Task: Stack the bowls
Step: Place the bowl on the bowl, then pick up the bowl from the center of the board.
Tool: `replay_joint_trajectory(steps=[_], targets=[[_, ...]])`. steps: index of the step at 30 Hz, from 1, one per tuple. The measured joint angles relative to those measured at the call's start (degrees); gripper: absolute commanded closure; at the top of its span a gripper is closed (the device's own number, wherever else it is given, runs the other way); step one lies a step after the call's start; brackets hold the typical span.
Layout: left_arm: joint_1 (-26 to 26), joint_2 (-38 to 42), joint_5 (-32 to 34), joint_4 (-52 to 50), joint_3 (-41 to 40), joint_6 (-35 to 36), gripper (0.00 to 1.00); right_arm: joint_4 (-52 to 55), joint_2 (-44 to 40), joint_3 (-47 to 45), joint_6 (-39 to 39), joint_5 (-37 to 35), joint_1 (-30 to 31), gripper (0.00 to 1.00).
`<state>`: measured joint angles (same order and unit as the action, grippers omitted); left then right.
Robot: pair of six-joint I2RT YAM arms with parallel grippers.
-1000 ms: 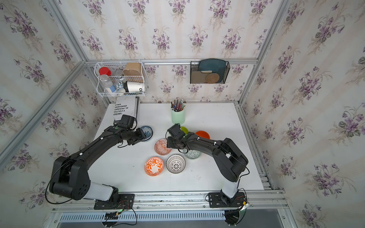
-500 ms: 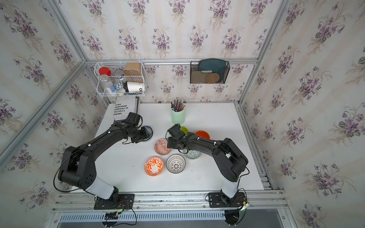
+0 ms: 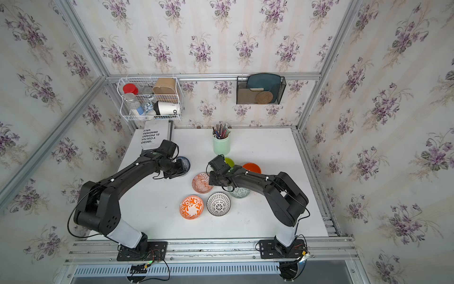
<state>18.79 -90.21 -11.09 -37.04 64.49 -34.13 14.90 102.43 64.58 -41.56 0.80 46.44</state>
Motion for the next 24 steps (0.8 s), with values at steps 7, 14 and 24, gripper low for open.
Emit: replay_joint_trajectory(steps=[7,14,24], targets=[[-0.04,10.56,0.26,4.61,-7.65,-0.35,0.56,-0.07,1.20,0.44,0.02,0.11,0.00,0.51],[-2.56,14.86,3.43,6.25,-11.28,-3.52,0.60,-0.07,2.36,0.79,0.22,0.11,0.00,0.61],[-4.68,19.28,5.09,7.61,-15.69,-6.64,0.61,-0.07,3.63,2.08,0.90,0.09,0.00,0.67]])
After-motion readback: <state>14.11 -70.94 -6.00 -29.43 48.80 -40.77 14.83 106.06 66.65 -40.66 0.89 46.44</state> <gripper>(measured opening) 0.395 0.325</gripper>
